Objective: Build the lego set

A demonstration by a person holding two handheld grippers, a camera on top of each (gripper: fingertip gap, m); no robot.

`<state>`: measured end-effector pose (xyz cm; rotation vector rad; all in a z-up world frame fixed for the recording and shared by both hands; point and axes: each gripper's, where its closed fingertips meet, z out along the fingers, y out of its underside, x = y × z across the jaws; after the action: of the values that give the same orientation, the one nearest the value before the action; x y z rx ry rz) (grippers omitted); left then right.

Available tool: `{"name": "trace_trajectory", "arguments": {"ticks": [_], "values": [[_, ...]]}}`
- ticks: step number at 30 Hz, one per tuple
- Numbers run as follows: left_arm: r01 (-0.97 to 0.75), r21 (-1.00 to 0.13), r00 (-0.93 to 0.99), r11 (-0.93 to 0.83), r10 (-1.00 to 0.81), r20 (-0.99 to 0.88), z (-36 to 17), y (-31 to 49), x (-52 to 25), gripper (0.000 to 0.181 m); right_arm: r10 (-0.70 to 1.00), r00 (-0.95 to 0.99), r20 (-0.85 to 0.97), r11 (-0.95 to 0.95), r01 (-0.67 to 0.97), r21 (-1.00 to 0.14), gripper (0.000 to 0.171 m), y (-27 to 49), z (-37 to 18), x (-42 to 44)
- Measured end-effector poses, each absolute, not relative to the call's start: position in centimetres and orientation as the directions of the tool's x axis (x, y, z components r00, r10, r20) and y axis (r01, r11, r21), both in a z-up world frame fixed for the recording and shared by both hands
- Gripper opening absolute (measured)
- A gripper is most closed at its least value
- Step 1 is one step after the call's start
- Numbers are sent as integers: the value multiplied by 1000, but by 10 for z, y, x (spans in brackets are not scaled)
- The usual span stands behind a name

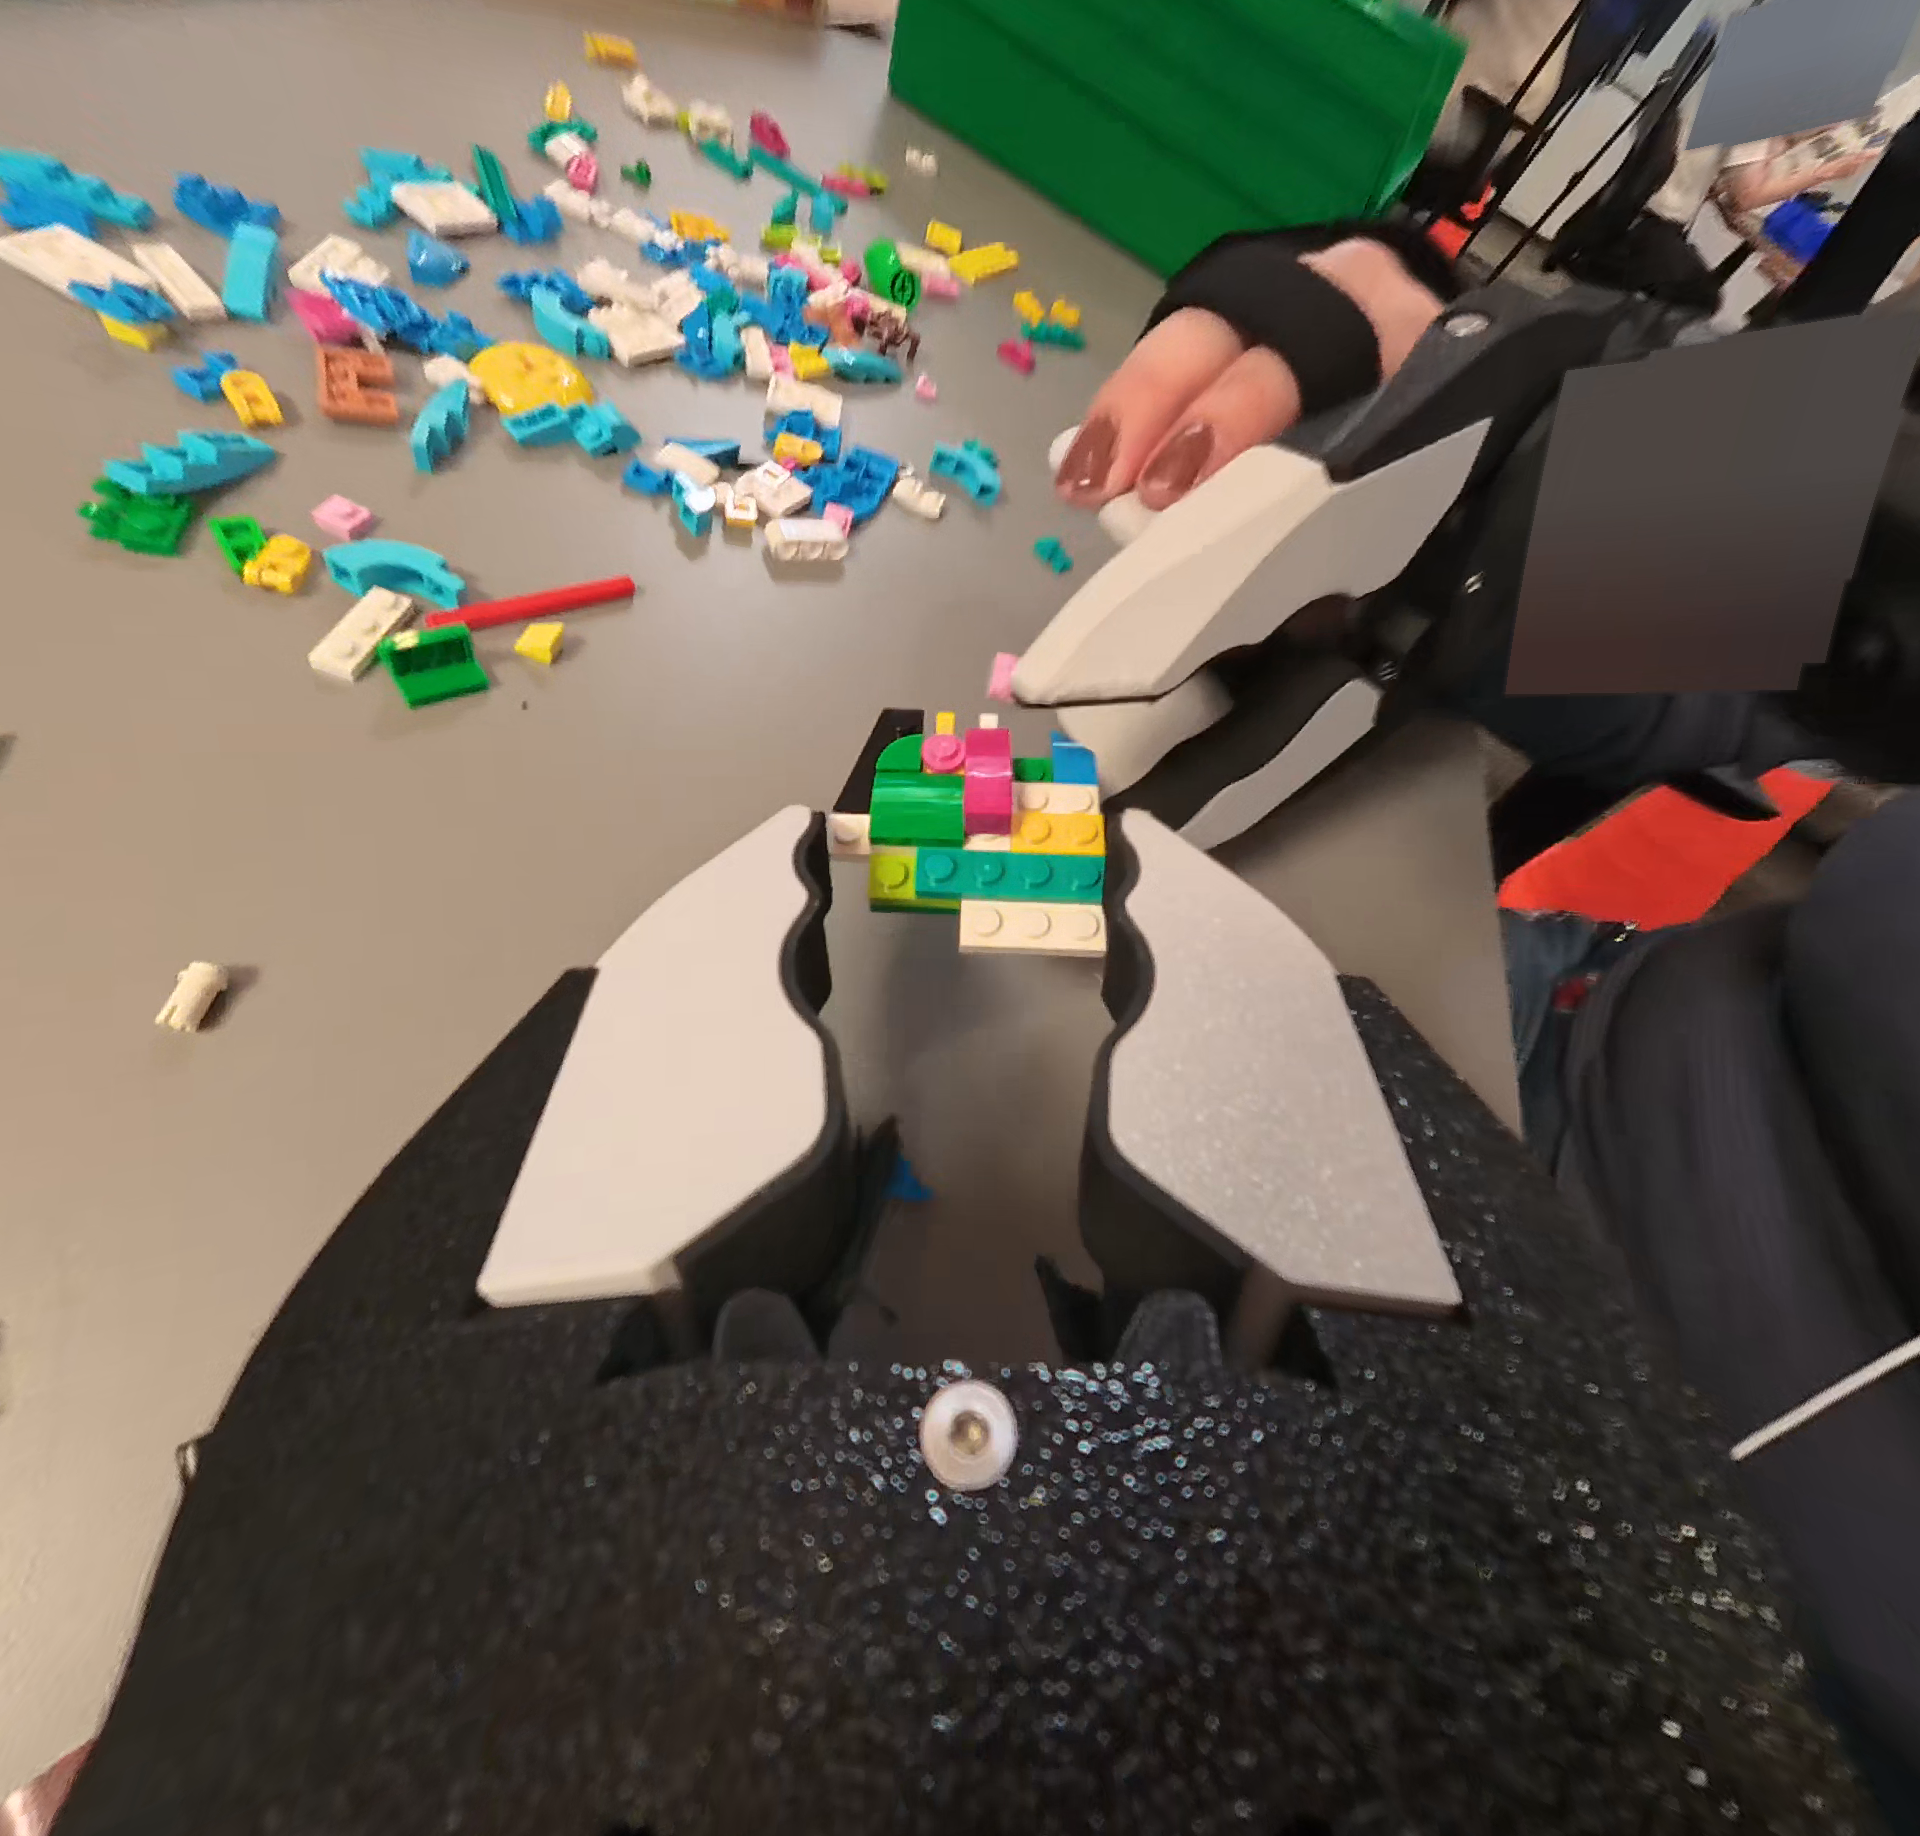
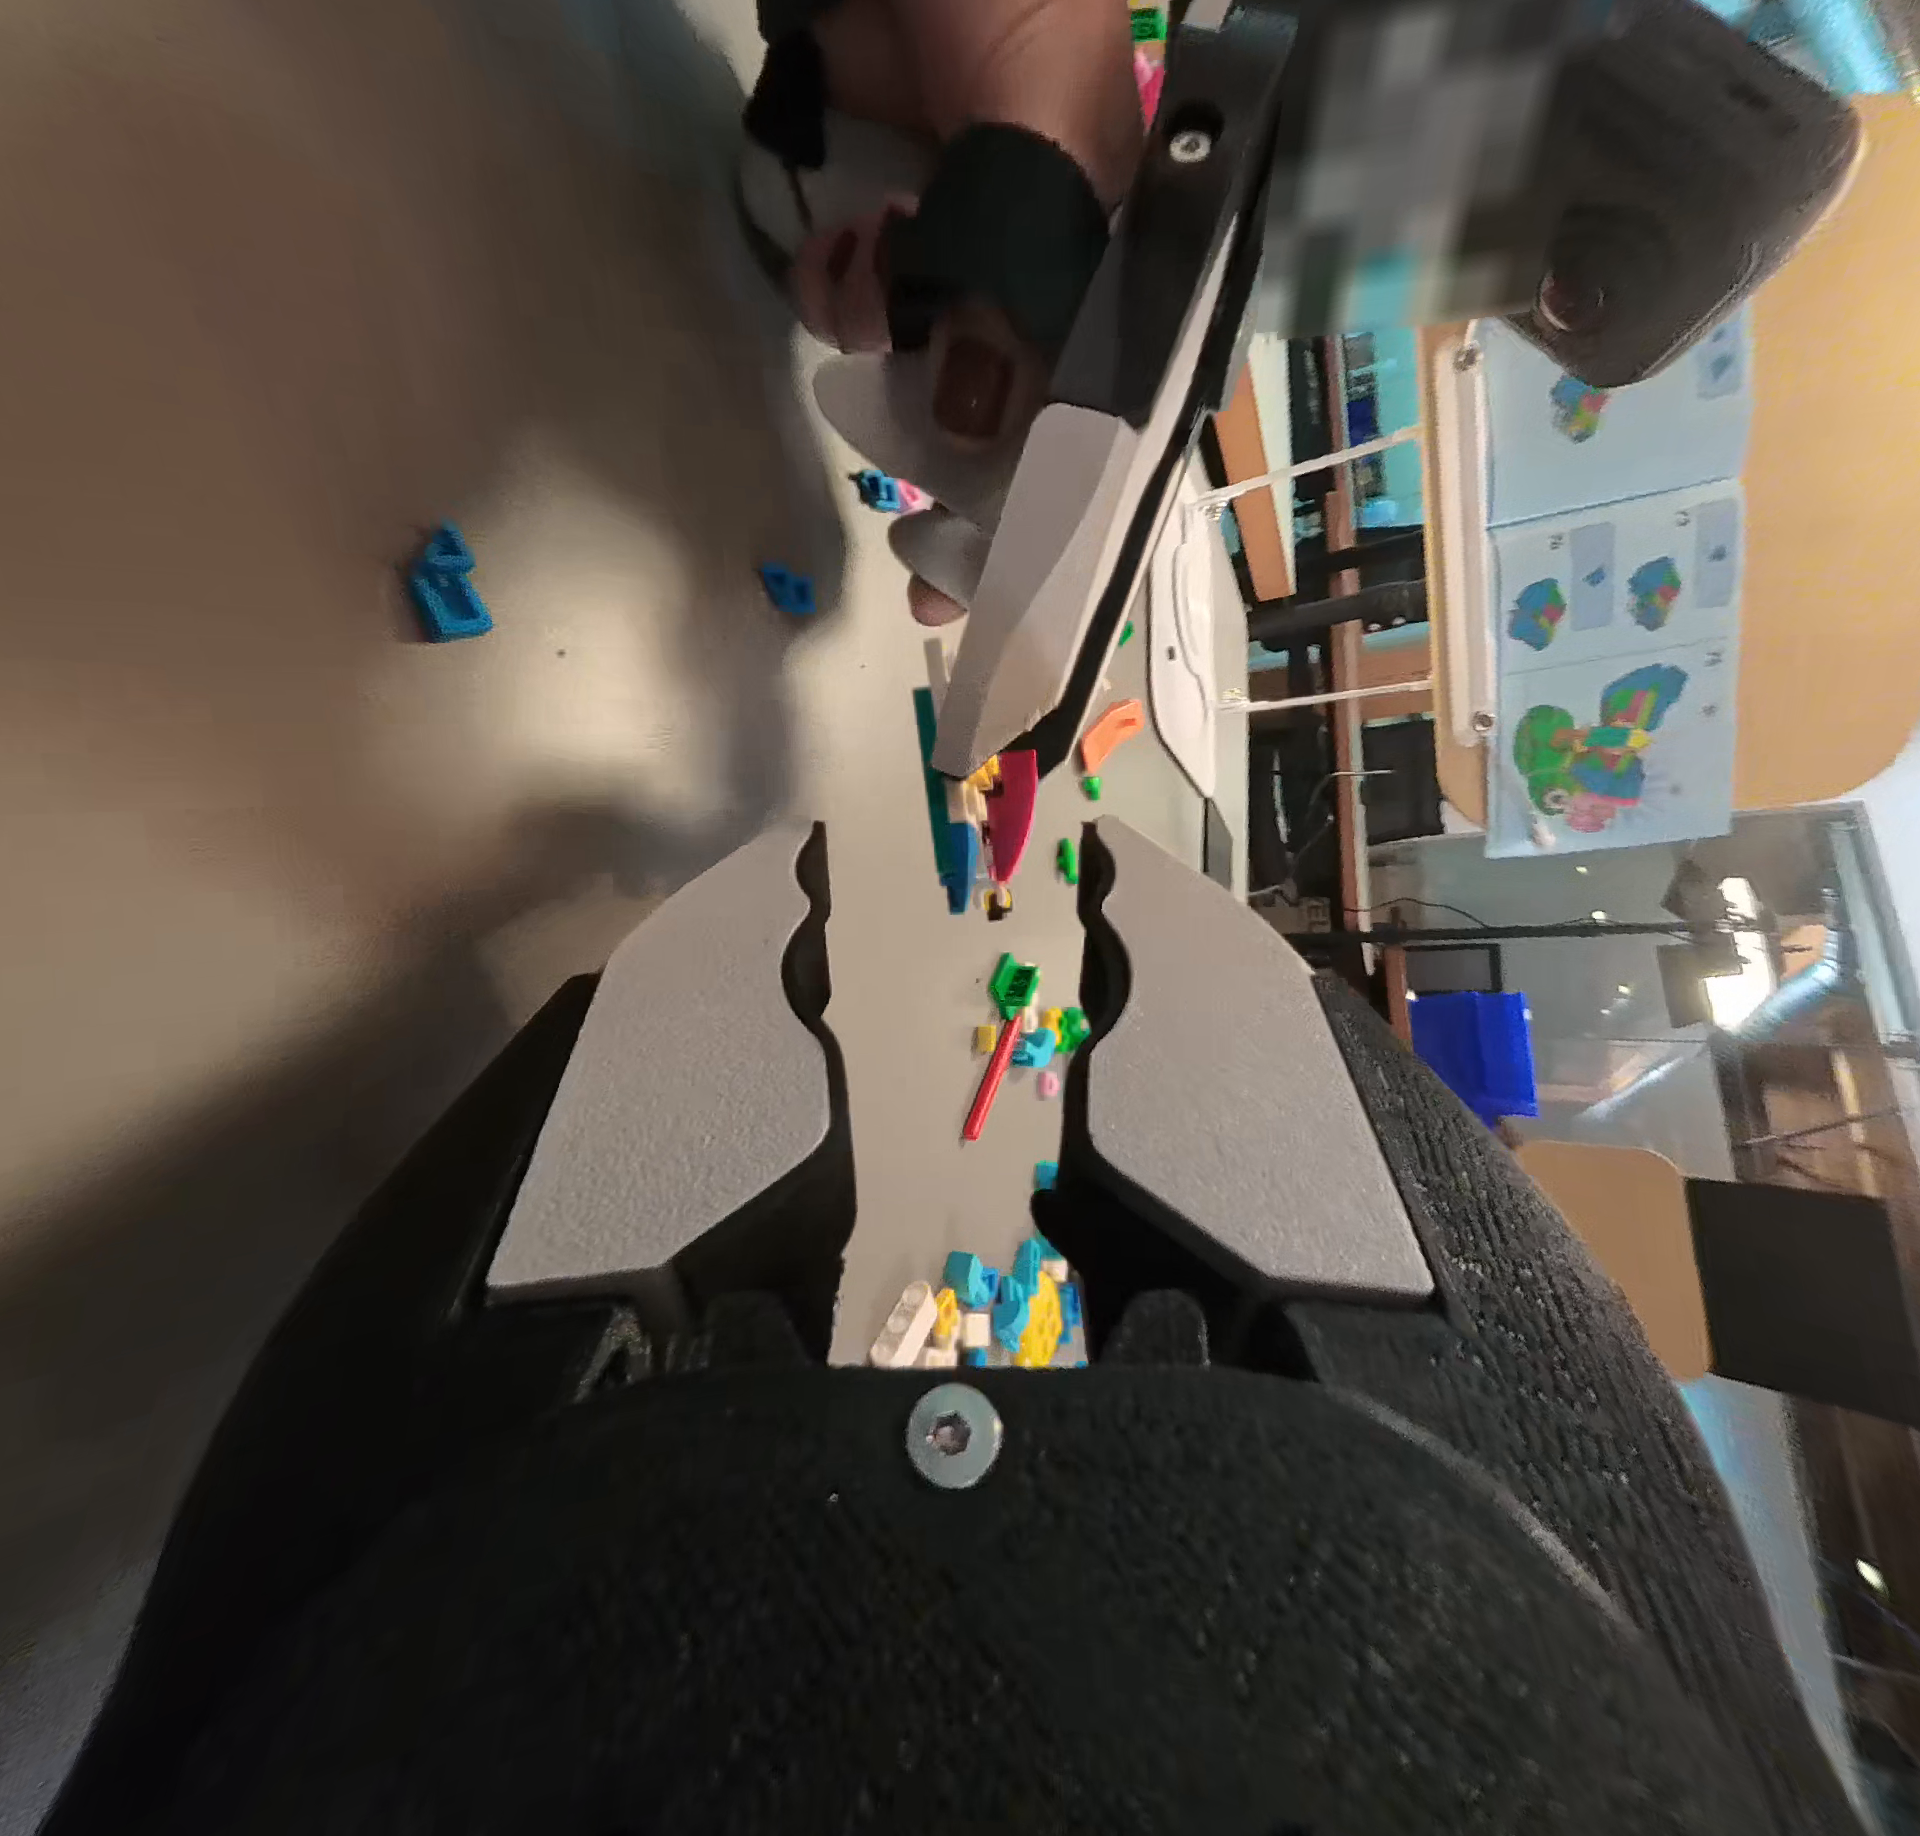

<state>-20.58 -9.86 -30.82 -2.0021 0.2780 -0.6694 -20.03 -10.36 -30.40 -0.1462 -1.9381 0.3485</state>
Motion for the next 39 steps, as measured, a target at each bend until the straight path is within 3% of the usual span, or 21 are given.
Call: {"name": "trace_trajectory", "arguments": {"ticks": [1,7,13,18,20,24,27,30,39], "values": [[77,-863,819,-500,-461,340,-306,-99,-204,50,257,-368,894,952,-61,-299,45,-103,-303,-202],[51,-869,818,-492,-478,319,-295,-98,-197,50,233,-341,911,963,-52,-265,43,-102,-302,-205],[3,-856,832,-517,-474,289,-297,-97,-191,50,176,-270,947,977,-71,-202,17,-99,-292,-204],[7,-883,852,-469,-459,251,-288,-95,-192,49,170,-248,954,980,-60,-190,16,-96,-286,-204],[-43,-919,877,-392,-455,154,-279,-93,-191,67,192,-263,945,976,-45,-211,15,-94,-288,-204],[-365,-887,885,-282,-400,-236,-277,-94,-195,71,242,-283,928,964,-33,-262,15,-90,-288,-203],[-603,-766,778,-222,-379,-502,-279,-96,-192,64,285,-311,907,950,-34,-310,15,-89,-288,-201],[-727,-658,677,-194,-363,-641,-281,-95,-191,54,317,-340,885,936,-38,-350,15,-91,-289,-199],[-799,-589,590,-122,-349,-728,-283,-94,-181,21,367,-374,852,912,-35,-409,15,-92,-288,-196]]}}
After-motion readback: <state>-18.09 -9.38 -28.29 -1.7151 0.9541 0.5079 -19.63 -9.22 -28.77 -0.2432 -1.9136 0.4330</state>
